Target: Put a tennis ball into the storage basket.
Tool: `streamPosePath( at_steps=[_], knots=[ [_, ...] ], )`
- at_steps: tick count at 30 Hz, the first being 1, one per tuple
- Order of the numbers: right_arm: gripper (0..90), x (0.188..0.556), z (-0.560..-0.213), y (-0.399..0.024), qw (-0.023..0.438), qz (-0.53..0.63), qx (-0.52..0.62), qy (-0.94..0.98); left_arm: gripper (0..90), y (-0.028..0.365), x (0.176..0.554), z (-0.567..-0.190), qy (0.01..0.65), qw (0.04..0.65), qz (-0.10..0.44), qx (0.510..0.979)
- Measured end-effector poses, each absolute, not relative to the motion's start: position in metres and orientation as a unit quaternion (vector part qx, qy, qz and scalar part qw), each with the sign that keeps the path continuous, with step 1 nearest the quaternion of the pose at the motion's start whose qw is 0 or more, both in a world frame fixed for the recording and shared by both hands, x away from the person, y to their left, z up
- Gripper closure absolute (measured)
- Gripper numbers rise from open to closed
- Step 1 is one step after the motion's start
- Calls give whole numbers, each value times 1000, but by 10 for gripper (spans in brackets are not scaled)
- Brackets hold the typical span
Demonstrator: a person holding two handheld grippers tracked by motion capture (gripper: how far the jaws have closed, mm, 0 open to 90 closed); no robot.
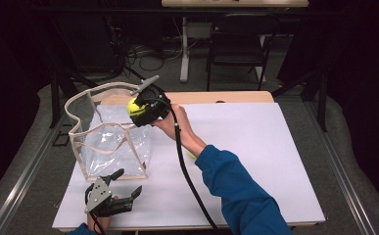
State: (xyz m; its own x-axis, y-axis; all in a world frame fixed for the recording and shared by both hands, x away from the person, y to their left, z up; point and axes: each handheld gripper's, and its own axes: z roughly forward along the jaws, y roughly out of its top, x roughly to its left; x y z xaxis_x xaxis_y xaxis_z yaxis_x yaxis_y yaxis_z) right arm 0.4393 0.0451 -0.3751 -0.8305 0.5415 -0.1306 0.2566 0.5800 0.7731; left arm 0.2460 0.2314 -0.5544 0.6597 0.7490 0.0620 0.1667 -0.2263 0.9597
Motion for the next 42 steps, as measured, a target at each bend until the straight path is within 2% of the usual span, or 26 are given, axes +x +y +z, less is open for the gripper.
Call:
streamPosePath(
  at_steps=[5,8,12,25,42],
  knots=[
    [222,440,-377,45,179,394,235,870,159,231,246,-555,310,537,271,736],
    [144,439,-374,43,187,397,236,867,160,232,246,-554,311,538,271,735],
    [89,435,-369,37,187,412,235,860,160,232,246,-554,310,537,272,736],
    [58,422,-373,6,147,435,221,860,160,232,246,-555,311,538,273,734],
    [34,407,-396,-35,140,435,218,863,160,231,247,-555,310,536,272,736]
  ],
)
